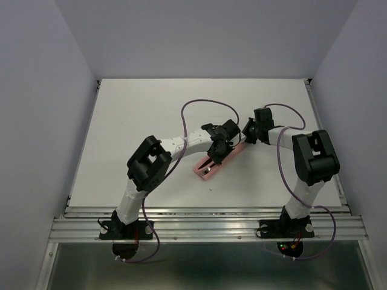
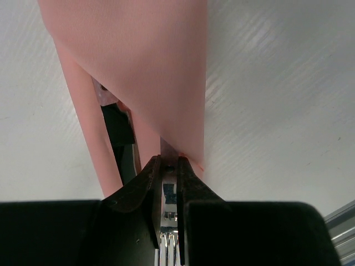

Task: Fold the napkin into a case and place the utensils inside
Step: Insert the fork into the folded napkin.

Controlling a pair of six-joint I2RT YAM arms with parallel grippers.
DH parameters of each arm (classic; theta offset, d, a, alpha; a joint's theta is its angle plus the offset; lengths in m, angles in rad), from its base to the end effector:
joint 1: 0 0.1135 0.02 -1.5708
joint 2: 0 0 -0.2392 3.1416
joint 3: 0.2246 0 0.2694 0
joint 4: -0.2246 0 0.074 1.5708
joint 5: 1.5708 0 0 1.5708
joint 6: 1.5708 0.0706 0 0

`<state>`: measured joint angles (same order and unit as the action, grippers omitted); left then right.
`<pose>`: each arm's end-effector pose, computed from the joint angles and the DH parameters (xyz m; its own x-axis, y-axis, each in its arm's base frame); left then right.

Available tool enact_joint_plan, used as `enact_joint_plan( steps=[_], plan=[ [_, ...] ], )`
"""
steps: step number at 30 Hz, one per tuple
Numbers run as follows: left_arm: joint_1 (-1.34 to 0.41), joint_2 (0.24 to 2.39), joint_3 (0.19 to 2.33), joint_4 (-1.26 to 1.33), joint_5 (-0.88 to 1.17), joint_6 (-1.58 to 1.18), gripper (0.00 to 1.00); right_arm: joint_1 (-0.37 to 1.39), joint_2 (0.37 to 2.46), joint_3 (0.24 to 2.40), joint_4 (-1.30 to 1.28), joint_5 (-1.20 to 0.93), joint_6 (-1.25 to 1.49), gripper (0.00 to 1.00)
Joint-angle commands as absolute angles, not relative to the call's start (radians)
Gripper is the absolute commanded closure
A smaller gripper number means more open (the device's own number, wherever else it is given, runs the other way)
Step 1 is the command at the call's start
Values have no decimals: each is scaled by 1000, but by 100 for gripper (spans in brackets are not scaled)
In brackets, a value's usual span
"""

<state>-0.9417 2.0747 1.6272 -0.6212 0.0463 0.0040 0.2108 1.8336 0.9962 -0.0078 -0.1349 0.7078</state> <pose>0.2726 -0.3802 0.1367 -0.5125 0.7110 -0.4814 0.8229 0.5669 -0.0387 0.3873 0.0926 0.0818 -0.7474 0.4989 -0.4388 0.2518 0.8238 0.5079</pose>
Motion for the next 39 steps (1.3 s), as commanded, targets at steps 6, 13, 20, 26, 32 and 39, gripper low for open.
enact_joint_plan(
  steps=[6,13,20,26,32,39],
  plan=[
    [-920,2111,1727,-609,63,28,100,225,1818,965,-64,-107,689,89],
    [-907,2109,1736,-601,69,11,90,225,1816,960,-64,-101,686,88],
    [-905,2074,1701,-594,84,6,60,235,1809,956,-71,-92,680,87],
    [-905,2042,1648,-577,87,-26,56,235,1807,953,-63,-98,678,87],
    [-902,2037,1603,-569,78,-29,56,235,1815,960,-63,-106,678,86],
    [-902,2019,1572,-561,78,-37,57,235,1819,966,-64,-107,672,86]
  ],
)
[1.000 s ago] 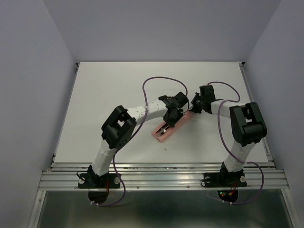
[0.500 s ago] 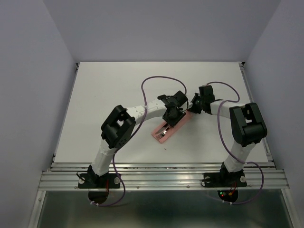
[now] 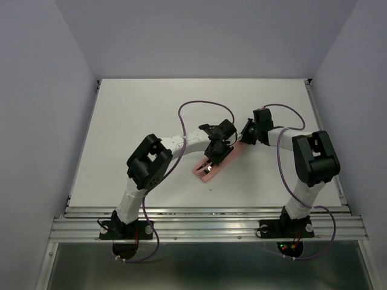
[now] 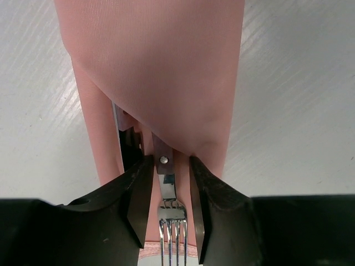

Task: Fold the napkin into a case and place the utensils inside
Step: Insert the fork into the folded napkin.

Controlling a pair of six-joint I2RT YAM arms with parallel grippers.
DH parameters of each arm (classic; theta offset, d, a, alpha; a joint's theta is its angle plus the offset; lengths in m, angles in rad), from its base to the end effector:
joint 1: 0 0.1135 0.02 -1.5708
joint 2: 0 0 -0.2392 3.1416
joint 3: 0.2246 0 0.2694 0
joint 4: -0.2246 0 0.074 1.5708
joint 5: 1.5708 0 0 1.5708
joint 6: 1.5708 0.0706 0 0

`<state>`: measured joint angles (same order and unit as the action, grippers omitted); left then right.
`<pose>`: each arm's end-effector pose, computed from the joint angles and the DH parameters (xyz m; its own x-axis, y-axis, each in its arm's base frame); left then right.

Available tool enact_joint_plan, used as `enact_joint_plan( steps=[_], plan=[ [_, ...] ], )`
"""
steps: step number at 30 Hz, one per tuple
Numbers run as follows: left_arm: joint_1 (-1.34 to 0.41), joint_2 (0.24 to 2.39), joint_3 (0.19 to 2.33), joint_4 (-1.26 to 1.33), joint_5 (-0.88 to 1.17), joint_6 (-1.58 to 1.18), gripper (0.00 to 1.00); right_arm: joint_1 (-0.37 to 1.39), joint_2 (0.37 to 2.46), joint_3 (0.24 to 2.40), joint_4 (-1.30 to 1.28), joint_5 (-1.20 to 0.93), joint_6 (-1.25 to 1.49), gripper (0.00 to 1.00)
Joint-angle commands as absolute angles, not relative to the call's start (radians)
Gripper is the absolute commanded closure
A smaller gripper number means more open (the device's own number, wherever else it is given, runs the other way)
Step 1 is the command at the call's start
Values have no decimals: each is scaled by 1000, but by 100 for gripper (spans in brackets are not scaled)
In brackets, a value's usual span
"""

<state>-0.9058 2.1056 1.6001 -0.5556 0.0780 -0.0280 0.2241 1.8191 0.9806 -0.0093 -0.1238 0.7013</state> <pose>0.2864 -0.3742 0.1186 -0.5610 0.6702 -0.4858 0.7926 0.6043 -0.0817 0.3825 0.0961 0.0822 -0.7522 0.4853 -0.4458 0.2424 0.8328 0.4976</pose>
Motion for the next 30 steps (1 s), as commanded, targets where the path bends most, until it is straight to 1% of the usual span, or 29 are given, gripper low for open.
enact_joint_plan(
  steps=[1,4,9,25,27,30],
  plan=[
    [-902,2016,1569,-561,78,-37,57,235,1822,968,-64,-109,672,86],
    [-902,1997,1557,-558,77,-38,57,235,1827,971,-66,-110,672,86],
    [-902,1980,1548,-569,75,-43,60,244,1838,979,-67,-112,672,86],
    [-902,1988,1483,-541,83,-46,60,244,1839,980,-67,-109,669,86],
    [-902,1991,1480,-540,83,-46,62,244,1839,982,-67,-110,669,86],
    [-902,1993,1485,-538,84,-46,69,244,1838,979,-66,-112,670,86]
  ],
)
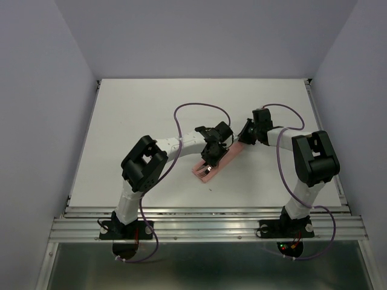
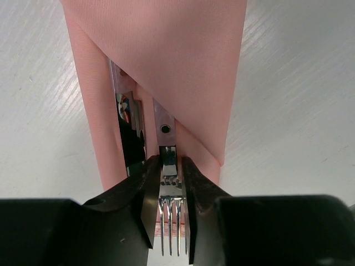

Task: Fold the napkin into a case and place the utensils inside
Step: Insert the fork into the folded napkin.

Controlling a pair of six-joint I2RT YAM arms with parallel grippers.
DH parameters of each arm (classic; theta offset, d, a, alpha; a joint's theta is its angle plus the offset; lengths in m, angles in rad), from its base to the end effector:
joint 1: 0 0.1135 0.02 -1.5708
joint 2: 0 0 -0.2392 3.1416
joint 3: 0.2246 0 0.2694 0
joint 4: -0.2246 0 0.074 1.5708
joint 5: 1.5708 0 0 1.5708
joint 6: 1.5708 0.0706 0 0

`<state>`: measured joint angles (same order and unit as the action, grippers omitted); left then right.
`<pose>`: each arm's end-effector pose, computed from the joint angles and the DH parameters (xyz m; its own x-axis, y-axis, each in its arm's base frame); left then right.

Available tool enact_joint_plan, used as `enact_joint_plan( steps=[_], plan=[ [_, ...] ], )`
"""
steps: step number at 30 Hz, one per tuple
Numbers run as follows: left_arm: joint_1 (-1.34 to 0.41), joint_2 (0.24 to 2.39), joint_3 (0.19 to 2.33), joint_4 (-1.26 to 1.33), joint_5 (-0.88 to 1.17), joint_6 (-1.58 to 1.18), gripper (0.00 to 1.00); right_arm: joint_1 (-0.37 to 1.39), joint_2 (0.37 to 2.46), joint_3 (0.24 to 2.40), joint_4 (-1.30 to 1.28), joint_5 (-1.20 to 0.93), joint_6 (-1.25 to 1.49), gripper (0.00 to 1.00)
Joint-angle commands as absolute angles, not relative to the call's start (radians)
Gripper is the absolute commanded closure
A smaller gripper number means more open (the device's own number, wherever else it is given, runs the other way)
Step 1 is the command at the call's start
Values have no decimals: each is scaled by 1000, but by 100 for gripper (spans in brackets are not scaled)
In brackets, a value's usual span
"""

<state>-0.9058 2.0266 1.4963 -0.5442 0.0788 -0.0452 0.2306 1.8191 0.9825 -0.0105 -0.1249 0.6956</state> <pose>0.2739 -0.3583 0.1202 -0.5785 0.6648 -0.4726 0.7823 0.6163 -0.0907 0.3822 0.0988 0.0826 -0.7568 0.4755 -0.4485 0.2318 0.8368 0.4960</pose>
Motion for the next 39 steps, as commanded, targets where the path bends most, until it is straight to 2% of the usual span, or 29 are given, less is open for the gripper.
enact_joint_plan(
  steps=[1,4,27,32,37,39],
  plan=[
    [-902,1993,1488,-537,83,-45,69,244,1839,979,-66,-110,670,85],
    [-902,1996,1503,-538,84,-45,74,244,1838,980,-66,-114,672,86],
    [-902,2059,1617,-558,103,-8,79,244,1822,973,-75,-106,672,85],
    [-902,2057,1609,-565,91,-11,68,244,1818,969,-80,-91,676,82],
    [-902,2031,1595,-568,71,-15,57,244,1787,973,-126,-5,703,71],
    [-902,2016,1592,-571,52,-26,50,244,1746,976,-158,86,709,64]
  ],
)
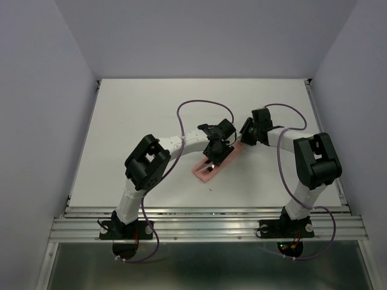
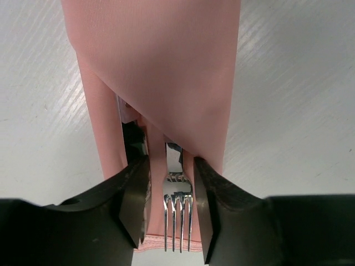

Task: Fold the napkin into a case and place the utensils inside
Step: Insert the fork into the folded napkin, then reset both arms

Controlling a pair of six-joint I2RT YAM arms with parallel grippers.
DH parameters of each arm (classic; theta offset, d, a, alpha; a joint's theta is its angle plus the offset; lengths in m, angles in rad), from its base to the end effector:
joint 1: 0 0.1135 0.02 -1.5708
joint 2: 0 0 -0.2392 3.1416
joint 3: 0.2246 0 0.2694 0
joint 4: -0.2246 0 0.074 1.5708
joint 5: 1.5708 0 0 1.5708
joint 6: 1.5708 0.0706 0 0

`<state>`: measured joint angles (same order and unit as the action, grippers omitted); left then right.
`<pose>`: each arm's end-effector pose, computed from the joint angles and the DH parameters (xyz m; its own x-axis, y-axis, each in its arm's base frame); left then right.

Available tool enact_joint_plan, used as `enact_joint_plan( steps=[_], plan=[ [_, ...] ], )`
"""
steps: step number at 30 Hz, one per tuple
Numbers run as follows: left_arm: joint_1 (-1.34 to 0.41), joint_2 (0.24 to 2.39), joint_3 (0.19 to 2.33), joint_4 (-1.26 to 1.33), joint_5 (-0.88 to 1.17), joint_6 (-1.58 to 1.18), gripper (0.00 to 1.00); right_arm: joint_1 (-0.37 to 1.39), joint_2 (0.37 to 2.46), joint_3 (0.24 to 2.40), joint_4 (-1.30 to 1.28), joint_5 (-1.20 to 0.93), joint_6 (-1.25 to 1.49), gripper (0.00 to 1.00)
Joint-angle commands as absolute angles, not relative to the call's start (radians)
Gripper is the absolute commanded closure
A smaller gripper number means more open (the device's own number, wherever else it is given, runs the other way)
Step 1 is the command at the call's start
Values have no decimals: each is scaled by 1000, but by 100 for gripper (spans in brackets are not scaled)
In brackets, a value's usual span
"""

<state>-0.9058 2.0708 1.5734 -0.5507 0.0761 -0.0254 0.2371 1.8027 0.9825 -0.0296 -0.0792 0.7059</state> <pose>0.2834 -0.3702 0.1257 -0.5550 0.6668 -0.4974 0.7942 0.6025 -0.0785 0.3810 0.0978 0.0867 -0.7405 0.4864 -0.4638 0.2568 0.8425 0.4735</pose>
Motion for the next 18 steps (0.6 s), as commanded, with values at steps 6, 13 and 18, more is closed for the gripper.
enact_joint_plan(
  steps=[6,13,18],
  plan=[
    [-899,1907,1549,-577,46,-17,45,233,1618,1012,-227,231,715,29],
    [-848,1721,1502,-565,57,-21,44,233,1455,1060,-321,423,721,0],
    [-781,1622,1506,-528,43,-52,45,233,1352,1072,-356,538,689,0]
  ],
)
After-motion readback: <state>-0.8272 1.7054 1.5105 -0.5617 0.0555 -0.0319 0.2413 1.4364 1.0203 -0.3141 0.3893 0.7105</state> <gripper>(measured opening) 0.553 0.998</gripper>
